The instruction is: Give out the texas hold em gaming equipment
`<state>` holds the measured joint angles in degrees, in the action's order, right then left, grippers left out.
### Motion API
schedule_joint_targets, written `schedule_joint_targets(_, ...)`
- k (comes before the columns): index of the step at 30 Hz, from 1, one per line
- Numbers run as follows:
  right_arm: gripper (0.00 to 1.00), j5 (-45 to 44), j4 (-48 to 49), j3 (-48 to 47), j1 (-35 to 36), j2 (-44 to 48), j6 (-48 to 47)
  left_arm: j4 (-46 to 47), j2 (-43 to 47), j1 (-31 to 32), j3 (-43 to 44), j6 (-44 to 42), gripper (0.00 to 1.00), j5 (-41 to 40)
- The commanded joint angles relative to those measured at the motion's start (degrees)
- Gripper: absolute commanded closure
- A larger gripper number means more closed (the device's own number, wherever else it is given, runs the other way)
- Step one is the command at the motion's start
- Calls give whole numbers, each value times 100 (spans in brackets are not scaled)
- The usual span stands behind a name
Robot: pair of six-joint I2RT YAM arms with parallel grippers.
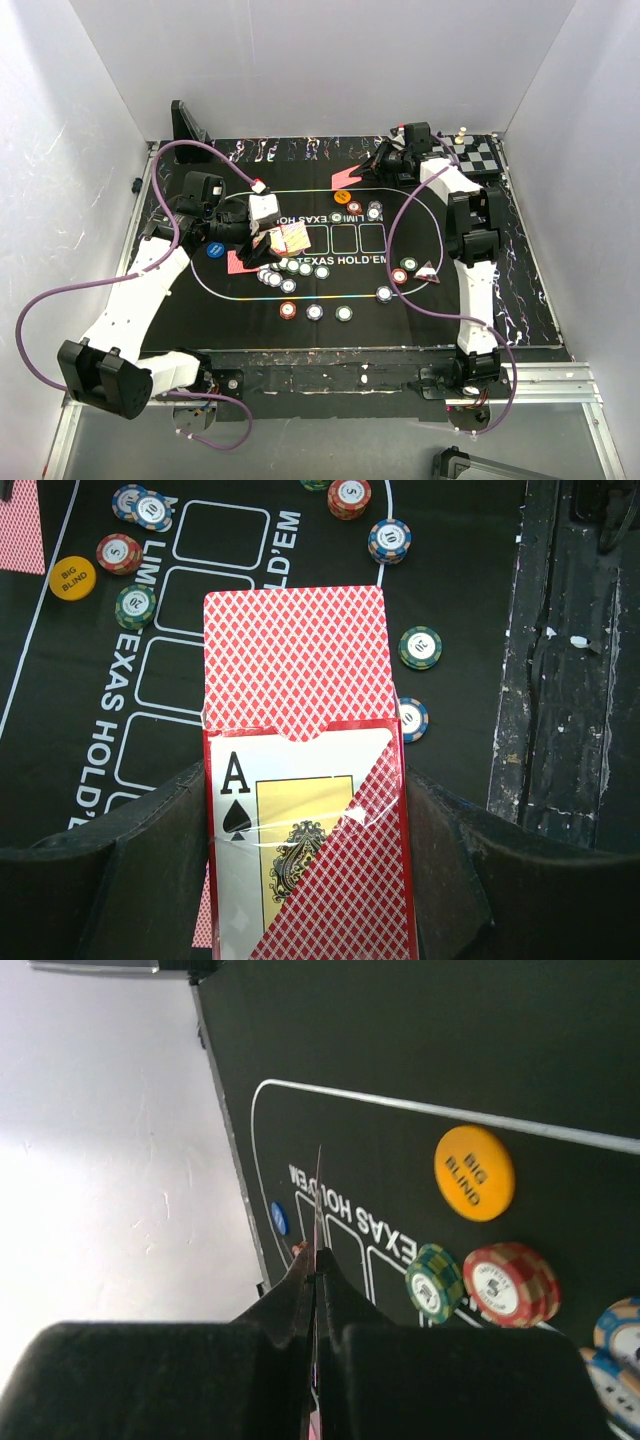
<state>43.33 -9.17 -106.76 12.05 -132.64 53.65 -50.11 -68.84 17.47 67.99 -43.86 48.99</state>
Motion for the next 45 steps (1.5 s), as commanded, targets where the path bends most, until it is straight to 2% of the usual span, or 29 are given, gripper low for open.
schedule_joint_targets(1,98,-289,-366,-687,-1,-314,-91,142,195,10,83,35,100,216)
schedule_joint_targets(10,78,-940,-999,-1006,-10,-728,-364,229,178,-7,22,96,100,260)
schedule_joint_targets(14,58,-1081,-1130,-855,-19,-632,-539,212,152,2,-31,61,100,269)
schedule_joint_targets(17,50,-1221,-1420,-890,-63,-571,-741,159,38,-7,65,61,100,313)
schedule_joint_targets(26,35,-1802,-2080,-1339,-203,-281,-988,168,-77,2,207,149,100,207)
schedule_joint_targets(29,28,-1566,-1871,-963,-195,254,-883,98,-51,1,180,123,100,198)
schedule_joint_targets(32,18,-1188,-1221,-111,-64,1193,-637,106,2,10,101,97,100,181)
schedule_joint_targets(39,14,-221,80,2129,744,3532,-224,62,20,-25,74,149,100,225)
schedule_joint_targets(45,12,26,-86,2826,1553,4737,-487,-78,-130,-51,285,298,100,225)
